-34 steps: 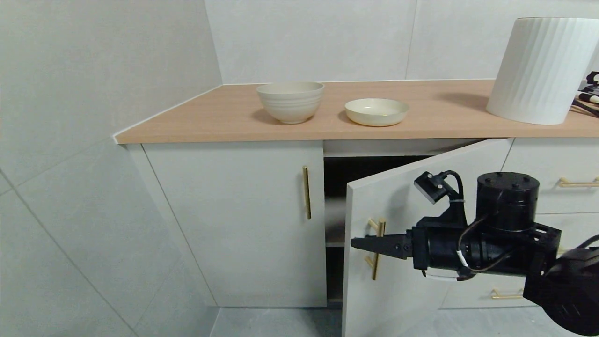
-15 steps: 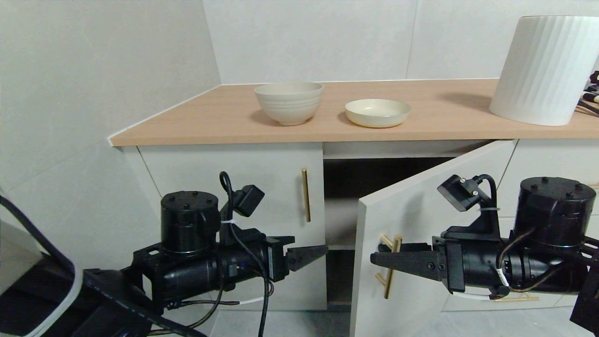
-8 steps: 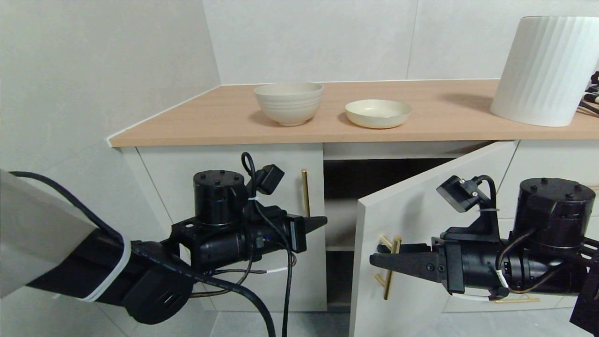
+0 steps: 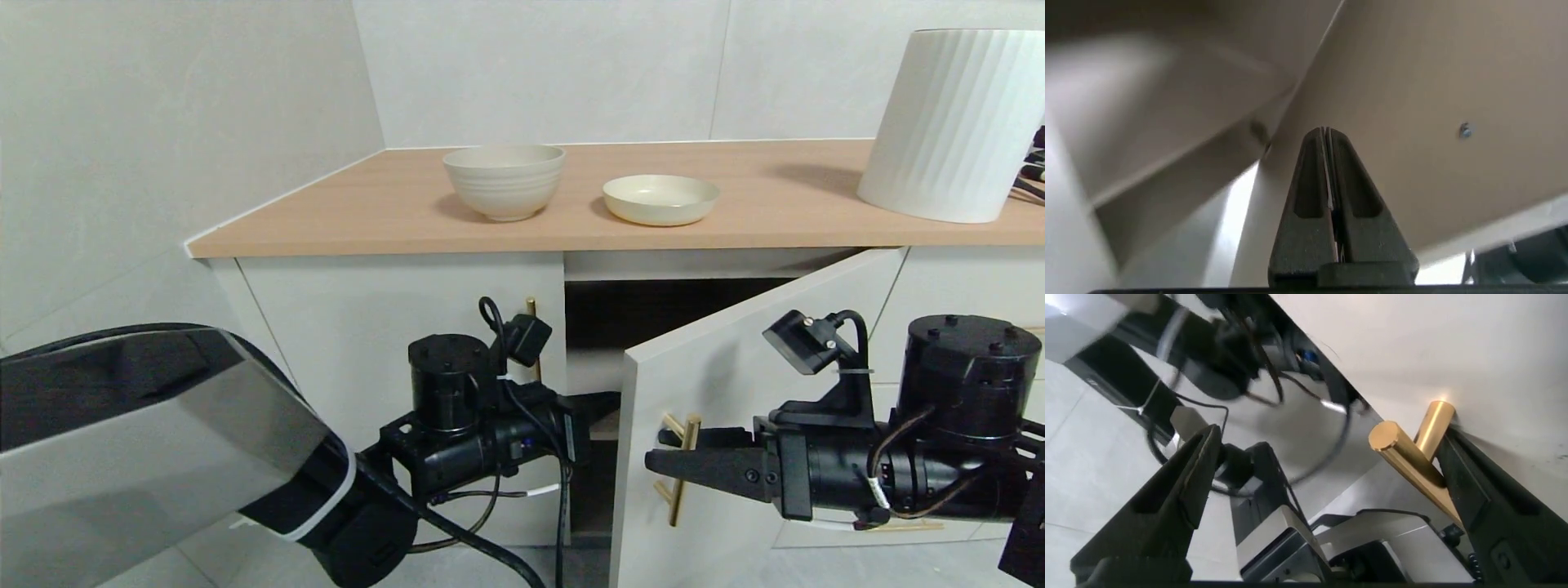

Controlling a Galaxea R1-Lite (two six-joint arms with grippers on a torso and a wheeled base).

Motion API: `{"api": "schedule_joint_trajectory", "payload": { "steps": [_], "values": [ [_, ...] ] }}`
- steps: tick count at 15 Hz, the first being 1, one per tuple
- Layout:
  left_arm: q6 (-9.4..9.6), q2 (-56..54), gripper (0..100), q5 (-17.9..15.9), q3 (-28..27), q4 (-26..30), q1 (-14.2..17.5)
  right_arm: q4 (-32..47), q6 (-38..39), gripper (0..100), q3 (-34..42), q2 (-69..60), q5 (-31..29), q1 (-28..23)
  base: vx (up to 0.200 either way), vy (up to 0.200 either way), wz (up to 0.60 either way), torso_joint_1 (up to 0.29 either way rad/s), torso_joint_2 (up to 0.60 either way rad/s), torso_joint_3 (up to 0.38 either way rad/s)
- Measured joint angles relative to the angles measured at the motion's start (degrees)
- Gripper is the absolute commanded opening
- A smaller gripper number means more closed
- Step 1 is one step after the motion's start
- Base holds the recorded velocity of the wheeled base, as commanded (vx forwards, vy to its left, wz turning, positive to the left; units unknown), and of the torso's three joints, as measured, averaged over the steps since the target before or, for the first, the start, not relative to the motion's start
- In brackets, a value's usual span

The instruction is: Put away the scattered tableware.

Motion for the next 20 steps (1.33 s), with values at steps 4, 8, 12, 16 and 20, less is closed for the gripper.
{"api": "schedule_joint_trajectory", "payload": {
  "steps": [4,8,12,16,20],
  "values": [
    [0.0,4.0,0,0.0,0.1,-5.1,-3.8,0.7,-3.8,100,1.4,-0.3,-3.7,0.1,0.0,0.0,0.0,0.0,0.0,0.0],
    [0.06,4.9,0,0.0,-0.6,-7.8,-4.9,1.0,-6.2,100,3.7,-2.4,-4.2,-2.5,0.0,0.0,0.0,0.0,0.0,0.0],
    [0.09,4.7,0,0.0,-1.0,-7.9,-5.1,3.3,-11.5,100,8.0,-7.0,-6.8,-4.7,0.0,0.0,0.0,0.0,0.0,0.0],
    [0.16,4.3,0,-0.1,-1.0,-7.9,-5.1,10.3,-17.8,100,10.4,-13.3,-28.0,-2.9,0.0,0.0,0.0,0.0,0.0,0.0],
    [0.17,4.2,0,-0.1,-1.0,-7.7,-5.1,22.9,-18.6,100,11.3,-23.4,-30.5,1.1,0.0,0.0,0.0,0.0,0.0,0.0]
  ]
}}
